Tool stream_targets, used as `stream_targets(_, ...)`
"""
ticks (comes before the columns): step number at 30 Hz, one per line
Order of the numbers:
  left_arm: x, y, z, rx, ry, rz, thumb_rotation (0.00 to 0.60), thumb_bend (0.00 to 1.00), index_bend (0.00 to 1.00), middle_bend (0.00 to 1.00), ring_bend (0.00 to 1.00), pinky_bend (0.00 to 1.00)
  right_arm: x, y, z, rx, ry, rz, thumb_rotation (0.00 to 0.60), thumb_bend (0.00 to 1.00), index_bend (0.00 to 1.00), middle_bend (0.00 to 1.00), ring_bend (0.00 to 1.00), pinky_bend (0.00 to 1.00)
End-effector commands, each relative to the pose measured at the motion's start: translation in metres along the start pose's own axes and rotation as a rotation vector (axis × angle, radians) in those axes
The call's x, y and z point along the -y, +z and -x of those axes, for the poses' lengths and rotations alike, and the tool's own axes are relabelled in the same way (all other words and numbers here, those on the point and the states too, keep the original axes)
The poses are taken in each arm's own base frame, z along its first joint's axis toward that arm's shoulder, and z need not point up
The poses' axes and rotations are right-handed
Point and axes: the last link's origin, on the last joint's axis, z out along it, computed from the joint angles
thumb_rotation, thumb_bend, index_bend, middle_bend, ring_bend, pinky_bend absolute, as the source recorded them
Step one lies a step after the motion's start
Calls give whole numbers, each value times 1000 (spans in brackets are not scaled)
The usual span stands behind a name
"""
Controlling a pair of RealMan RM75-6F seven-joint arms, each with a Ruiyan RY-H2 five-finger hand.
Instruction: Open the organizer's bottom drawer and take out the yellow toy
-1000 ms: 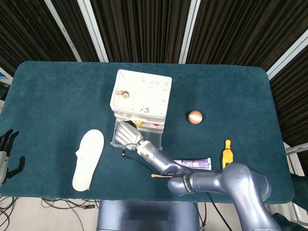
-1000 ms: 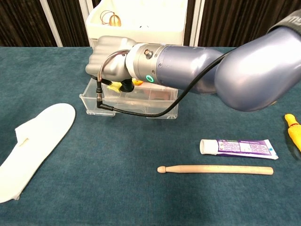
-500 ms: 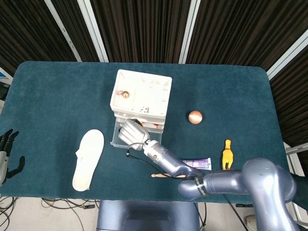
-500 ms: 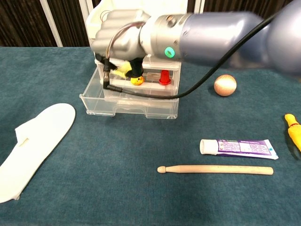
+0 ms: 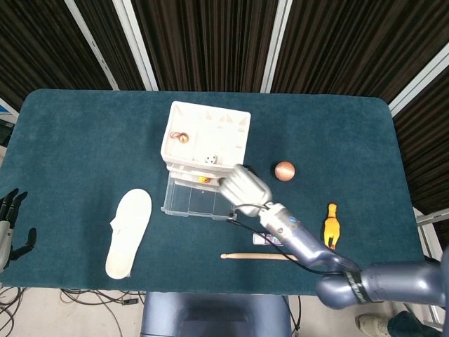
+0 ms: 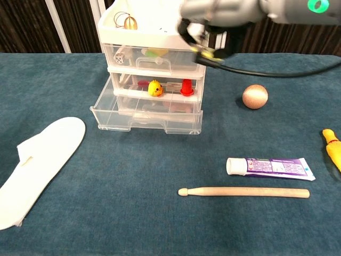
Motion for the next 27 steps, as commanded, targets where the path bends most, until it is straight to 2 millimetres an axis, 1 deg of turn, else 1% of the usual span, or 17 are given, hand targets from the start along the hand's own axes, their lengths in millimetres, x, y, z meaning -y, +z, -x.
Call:
stream_targets(1, 0, 0, 0, -2, 1, -1, 600, 463, 61, 0, 0, 0, -11, -15, 23, 57, 8, 27, 600, 468, 557, 1000, 1000, 1000)
stream_targets(5, 0, 0, 0, -2, 2, -4, 600, 464, 61, 0, 0, 0, -15, -18, 42, 90, 21, 39, 600, 468, 557, 1000, 1000, 1000)
stream_targets(10, 0, 0, 0, -1, 3, -5, 600, 463, 61, 0, 0, 0, -17, -15, 67, 120, 37, 55, 600, 468, 557, 1000, 1000, 1000)
stream_targets(16, 1, 0, 0, -2, 3, -7, 600, 464, 60, 0, 0, 0, -13, -7, 97, 163, 64, 60, 600, 468, 557, 1000, 1000, 1000)
stream_targets(20, 1, 1, 0, -3, 5, -9, 600, 463, 61, 0, 0, 0, -7, -5, 118, 200, 69, 47, 600, 468, 556, 1000, 1000, 1000)
stream_targets(24, 1, 1, 0, -1, 6, -9, 600, 464, 61, 0, 0, 0, -1, -3, 132, 223, 87, 42, 600, 468, 557, 1000, 1000, 1000)
stream_targets(27, 1, 1, 0, -1, 7, -10, 600, 464, 61, 0, 0, 0, 3, -2, 136, 226, 94, 33, 600, 468, 557, 1000, 1000, 1000)
